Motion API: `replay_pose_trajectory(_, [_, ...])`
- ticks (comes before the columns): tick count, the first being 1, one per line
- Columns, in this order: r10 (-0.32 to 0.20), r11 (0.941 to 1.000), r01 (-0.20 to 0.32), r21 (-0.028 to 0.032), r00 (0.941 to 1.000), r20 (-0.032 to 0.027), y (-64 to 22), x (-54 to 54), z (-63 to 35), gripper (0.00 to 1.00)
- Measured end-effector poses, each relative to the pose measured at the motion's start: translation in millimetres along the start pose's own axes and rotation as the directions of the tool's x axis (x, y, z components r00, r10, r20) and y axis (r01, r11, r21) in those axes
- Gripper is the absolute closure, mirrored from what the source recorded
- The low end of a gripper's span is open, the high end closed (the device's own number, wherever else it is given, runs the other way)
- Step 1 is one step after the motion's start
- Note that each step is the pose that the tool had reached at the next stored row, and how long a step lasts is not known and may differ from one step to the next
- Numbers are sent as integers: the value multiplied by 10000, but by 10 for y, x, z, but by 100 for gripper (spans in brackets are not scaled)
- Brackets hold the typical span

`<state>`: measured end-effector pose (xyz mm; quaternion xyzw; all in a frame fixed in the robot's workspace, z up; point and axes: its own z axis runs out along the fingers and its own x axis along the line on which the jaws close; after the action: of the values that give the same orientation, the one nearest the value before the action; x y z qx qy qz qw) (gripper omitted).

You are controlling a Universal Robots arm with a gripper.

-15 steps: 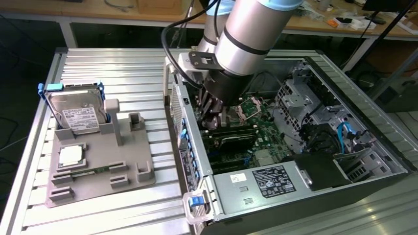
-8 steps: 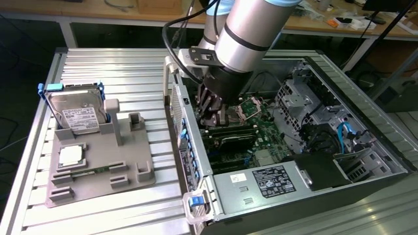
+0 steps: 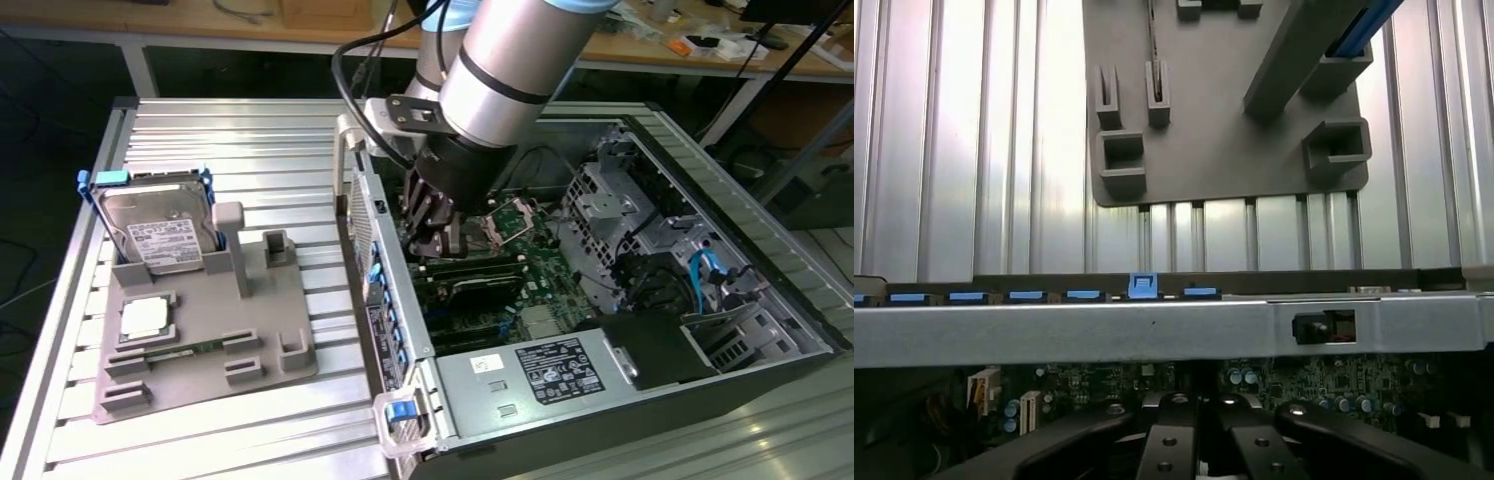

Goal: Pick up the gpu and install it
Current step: 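Press down on the gpu until it lock into place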

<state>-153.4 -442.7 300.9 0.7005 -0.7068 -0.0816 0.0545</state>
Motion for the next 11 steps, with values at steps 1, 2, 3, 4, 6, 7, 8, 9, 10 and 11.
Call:
replay_pose_trajectory(1, [-2, 10000, 2, -20, 10000, 13, 0, 0, 1, 89])
replay_pose_trajectory(2, [-3, 10000, 3, -43, 10000, 25, 0, 1, 0, 89])
replay_pose_trajectory(3, [-4, 10000, 5, -65, 10000, 37, -1, 1, 1, 89])
replay_pose_trajectory(4, [-7, 10000, 7, -81, 10000, 51, -1, 5, 0, 89])
replay_pose_trajectory(6, [-15, 10000, 16, -88, 10000, 96, -1, 19, -1, 89])
replay_pose_trajectory(7, [-18, 10000, 19, -87, 9999, 110, -1, 27, -1, 89])
replay_pose_trajectory(8, [-22, 10000, 23, -88, 9999, 133, -1, 38, -1, 89])
replay_pose_trajectory(9, [-24, 10000, 25, -87, 9999, 145, -1, 48, -2, 89])
replay_pose_trajectory(10, [-24, 10000, 25, -88, 9999, 144, -1, 53, -2, 89])
replay_pose_trajectory(11, [-25, 10000, 27, -88, 9999, 149, -1, 58, -2, 89])
